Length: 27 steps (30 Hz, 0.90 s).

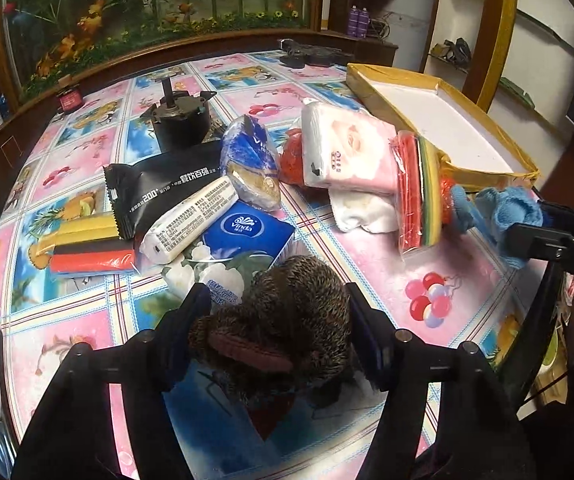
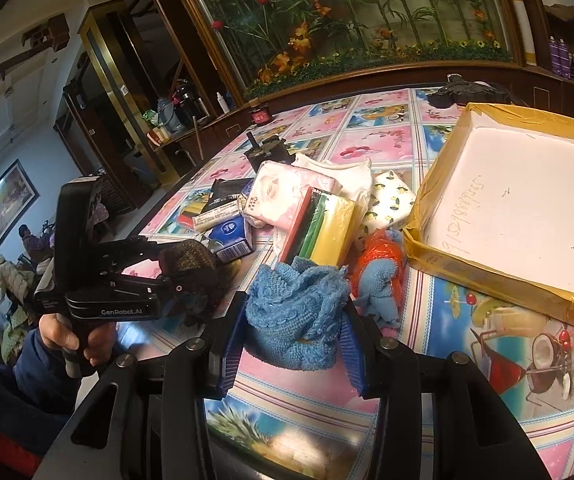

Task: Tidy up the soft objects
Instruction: 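Carry both knits over the tray and open the right gripper to drop the blue sock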

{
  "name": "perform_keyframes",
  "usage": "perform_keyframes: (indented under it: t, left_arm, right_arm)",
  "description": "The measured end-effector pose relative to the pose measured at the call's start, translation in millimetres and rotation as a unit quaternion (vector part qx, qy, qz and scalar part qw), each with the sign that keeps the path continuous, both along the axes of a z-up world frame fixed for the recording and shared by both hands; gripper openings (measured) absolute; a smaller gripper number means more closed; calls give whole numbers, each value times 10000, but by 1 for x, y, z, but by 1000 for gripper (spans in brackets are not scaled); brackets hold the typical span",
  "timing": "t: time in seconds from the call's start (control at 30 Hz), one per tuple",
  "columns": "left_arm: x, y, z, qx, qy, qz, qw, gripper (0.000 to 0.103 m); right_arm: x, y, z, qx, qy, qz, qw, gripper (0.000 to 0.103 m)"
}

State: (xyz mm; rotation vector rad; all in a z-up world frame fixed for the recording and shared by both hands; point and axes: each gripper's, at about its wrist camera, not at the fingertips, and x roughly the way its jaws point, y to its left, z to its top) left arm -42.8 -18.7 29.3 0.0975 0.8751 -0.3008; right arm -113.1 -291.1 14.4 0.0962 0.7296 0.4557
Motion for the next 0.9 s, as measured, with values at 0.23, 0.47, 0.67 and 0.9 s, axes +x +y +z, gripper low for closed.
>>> perform_keyframes:
  t: [0.23, 0.47, 0.67, 0.9]
  left_arm:
    - [-2, -10, 11, -89, -196, -141, 9997, 66]
    - [5, -28, 27, -292, -279, -337, 9986, 66]
    - [16, -60, 51, -404, -448, -639, 9961, 66]
    - [55, -107, 85, -480, -516, -907, 9934, 66]
  right_arm:
    - [0, -1, -1, -34, -9, -46, 10000, 43]
    - [1, -14, 4, 14, -84, -174, 9998, 43]
    - [3, -40, 20, 117, -252, -441, 9986, 43]
    - [32, -89, 61, 207, -470, -1355, 9894, 43]
